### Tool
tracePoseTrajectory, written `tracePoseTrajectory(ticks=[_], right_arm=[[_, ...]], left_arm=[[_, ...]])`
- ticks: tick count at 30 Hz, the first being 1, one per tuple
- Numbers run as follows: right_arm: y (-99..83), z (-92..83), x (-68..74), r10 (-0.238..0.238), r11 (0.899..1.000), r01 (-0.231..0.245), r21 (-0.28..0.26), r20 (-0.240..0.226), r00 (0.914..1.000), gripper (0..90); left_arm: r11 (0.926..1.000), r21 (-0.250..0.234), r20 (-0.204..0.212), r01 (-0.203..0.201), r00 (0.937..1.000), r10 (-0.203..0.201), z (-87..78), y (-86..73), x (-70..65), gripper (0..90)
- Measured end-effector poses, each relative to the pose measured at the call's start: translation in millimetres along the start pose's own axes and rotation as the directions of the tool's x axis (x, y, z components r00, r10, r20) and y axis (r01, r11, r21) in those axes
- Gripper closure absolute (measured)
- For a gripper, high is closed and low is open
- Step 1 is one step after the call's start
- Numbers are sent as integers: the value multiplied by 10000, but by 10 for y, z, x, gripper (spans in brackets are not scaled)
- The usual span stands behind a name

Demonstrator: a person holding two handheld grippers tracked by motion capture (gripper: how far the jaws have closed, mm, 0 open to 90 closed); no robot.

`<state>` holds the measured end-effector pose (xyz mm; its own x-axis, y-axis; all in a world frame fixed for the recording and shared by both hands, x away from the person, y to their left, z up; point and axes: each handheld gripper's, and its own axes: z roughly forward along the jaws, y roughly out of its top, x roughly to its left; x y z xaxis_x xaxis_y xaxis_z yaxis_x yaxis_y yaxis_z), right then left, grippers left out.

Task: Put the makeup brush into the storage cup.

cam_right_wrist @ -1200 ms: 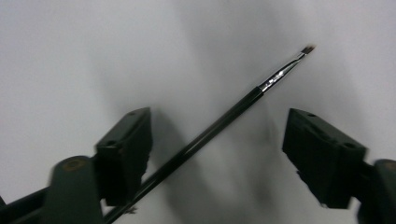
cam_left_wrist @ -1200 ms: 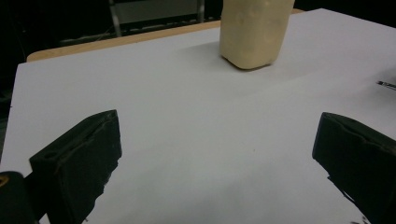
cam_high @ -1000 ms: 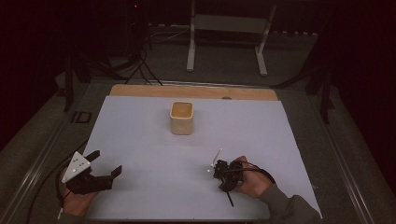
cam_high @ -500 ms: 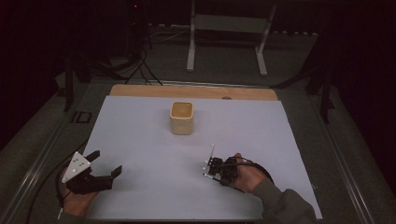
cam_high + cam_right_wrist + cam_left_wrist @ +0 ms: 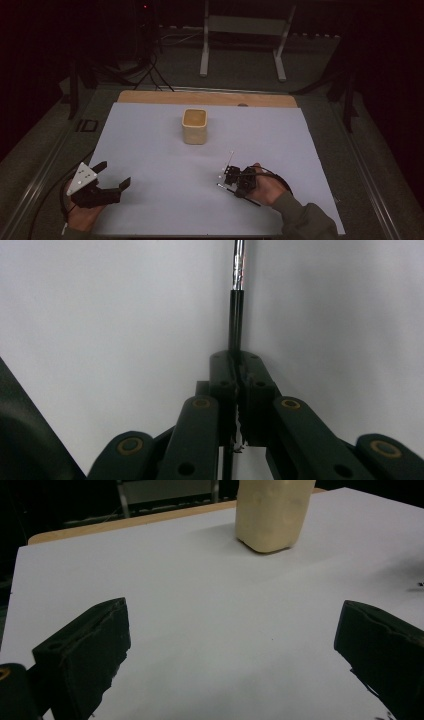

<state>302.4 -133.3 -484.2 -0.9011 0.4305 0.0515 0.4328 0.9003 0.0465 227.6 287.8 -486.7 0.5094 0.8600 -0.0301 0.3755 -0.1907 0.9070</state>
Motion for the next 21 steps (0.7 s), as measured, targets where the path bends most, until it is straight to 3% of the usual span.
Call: tracePoseTrajectory(ticks=[21], right_arm=[[-12,-155,-101,515,9948,-511,-886,20,9987,858]], left_arm=[[10000,-4,10,-3,10000,3,0,0,0,26]])
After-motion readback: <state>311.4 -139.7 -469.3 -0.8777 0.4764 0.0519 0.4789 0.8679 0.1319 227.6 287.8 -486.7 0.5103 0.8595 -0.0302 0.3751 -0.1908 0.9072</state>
